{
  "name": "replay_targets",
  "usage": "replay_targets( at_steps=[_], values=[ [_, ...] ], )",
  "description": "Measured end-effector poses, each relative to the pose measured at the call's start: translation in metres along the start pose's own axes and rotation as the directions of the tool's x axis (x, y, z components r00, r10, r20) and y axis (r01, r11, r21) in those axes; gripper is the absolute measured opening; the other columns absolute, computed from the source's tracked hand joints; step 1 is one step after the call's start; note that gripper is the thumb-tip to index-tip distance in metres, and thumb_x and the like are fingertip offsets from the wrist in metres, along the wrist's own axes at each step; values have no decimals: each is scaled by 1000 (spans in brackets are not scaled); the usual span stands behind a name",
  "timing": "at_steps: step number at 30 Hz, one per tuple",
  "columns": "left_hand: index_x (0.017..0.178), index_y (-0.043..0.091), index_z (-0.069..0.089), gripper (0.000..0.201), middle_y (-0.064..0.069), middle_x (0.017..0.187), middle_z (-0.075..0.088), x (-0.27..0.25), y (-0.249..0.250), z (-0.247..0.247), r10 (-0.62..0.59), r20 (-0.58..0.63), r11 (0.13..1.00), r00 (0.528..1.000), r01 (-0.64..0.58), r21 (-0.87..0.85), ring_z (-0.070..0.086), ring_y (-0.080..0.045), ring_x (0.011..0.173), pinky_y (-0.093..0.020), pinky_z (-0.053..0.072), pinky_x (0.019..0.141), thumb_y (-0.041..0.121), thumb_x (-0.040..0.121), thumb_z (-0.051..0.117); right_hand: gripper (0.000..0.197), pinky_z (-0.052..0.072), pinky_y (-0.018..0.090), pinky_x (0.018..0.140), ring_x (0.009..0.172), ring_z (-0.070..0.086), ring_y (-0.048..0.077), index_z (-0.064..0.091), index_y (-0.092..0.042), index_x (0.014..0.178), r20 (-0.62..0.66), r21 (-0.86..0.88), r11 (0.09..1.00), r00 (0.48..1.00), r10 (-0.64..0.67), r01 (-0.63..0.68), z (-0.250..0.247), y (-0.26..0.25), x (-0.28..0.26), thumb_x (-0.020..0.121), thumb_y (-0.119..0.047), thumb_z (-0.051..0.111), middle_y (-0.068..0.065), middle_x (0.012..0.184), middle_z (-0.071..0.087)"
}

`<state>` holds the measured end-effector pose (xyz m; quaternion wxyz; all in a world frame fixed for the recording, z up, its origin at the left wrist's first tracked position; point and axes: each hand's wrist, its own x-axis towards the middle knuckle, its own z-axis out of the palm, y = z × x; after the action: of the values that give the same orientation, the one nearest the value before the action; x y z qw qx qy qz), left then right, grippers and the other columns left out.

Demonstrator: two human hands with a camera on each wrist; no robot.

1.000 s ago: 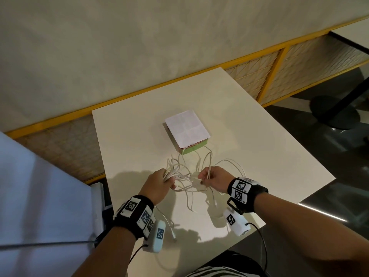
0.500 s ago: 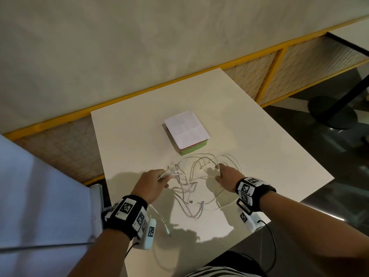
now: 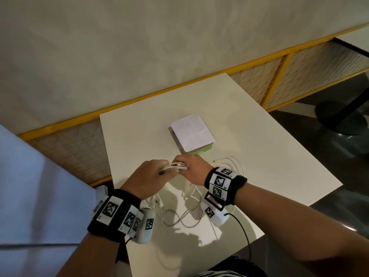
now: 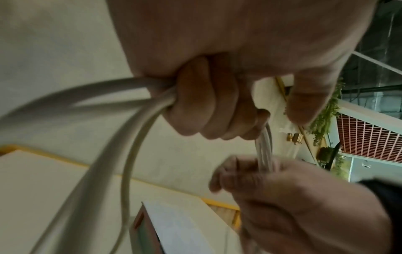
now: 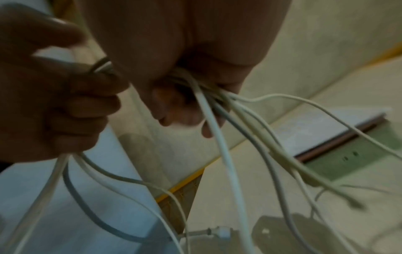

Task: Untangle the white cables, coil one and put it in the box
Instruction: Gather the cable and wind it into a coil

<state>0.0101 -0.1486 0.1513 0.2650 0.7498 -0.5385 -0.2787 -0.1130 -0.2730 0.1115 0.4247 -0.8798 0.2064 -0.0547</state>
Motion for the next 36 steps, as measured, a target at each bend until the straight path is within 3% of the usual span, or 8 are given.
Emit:
replay_targets(
  at_steps=[4, 8, 11, 15, 21, 26, 31, 36],
  values=[
    [54, 14, 31, 54, -3, 51, 29, -16, -17, -40, 66, -189, 991, 980, -43, 124, 33, -23, 51, -40, 35, 55, 59, 84, 33, 27, 38, 29, 66, 74, 53, 24, 65, -10, 85, 22, -142, 972, 981, 195, -190, -8, 27, -7, 88, -36, 58, 12, 78, 62],
    [68, -1, 52, 74, -19, 61, 49, -30, -42, -77, -122, -228, 982, 966, 150, 112, 49, -30, 60, -38, 41, 61, 69, 78, 29, 34, 39, 25, 57, 63, 53, 17, 62, -18, 64, 61, -187, 897, 907, 416, -399, -22, 72, -28, 86, -44, 58, 0, 62, 56],
    [72, -2, 56, 64, -23, 61, 51, -40, -47, -85, -174, -313, 969, 934, 218, 113, 47, -25, 56, -34, 36, 56, 57, 92, 42, 37, 36, 24, 54, 54, 47, 7, 56, -25, 52, 49, -152, 878, 884, 465, -454, -27, 86, -39, 84, -43, 62, -7, 54, 51],
    [72, 0, 58, 54, -22, 63, 54, -53, -65, -109, -236, -515, 945, 824, 319, 77, 53, -34, 66, -35, 38, 60, 47, 95, 42, 34, 35, 25, 58, 60, 50, 18, 66, -14, 66, 10, -218, 835, 854, 520, -506, -38, 108, -59, 84, -42, 62, 1, 55, 54],
    [77, 12, 58, 72, -21, 73, 58, -51, -81, -118, -366, -611, 900, 702, 433, -42, 56, -41, 77, -52, 47, 78, 78, 78, 29, 19, 36, 26, 64, 71, 53, 19, 59, -13, 78, 73, -157, 875, 878, 472, -458, -43, 121, -71, 81, -29, 69, 5, 74, 58],
    [68, 7, 53, 54, -21, 68, 54, -49, -66, -114, -321, -587, 915, 743, 403, 10, 52, -40, 74, -43, 40, 70, 53, 92, 36, 40, 43, 28, 87, 98, 59, 19, 59, -21, 115, 105, -92, 866, 860, 500, -492, -37, 132, -82, 79, -33, 71, 2, 105, 65],
    [79, -5, 57, 52, -28, 73, 56, -44, -61, -109, -330, -553, 919, 765, 393, -5, 52, -39, 74, -37, 36, 65, 40, 98, 40, 20, 41, 28, 75, 87, 56, 23, 53, -22, 90, 78, -109, 867, 865, 495, -486, -30, 136, -86, 82, -35, 67, 3, 90, 59],
    [72, -2, 55, 51, -25, 68, 52, -36, -62, -106, -310, -545, 924, 779, 382, 19, 49, -38, 73, -36, 34, 65, 39, 98, 40, 29, 36, 24, 60, 65, 48, 15, 52, -21, 79, 114, -147, 863, 858, 500, -484, -34, 137, -88, 85, -49, 58, -4, 66, 52]
  ],
)
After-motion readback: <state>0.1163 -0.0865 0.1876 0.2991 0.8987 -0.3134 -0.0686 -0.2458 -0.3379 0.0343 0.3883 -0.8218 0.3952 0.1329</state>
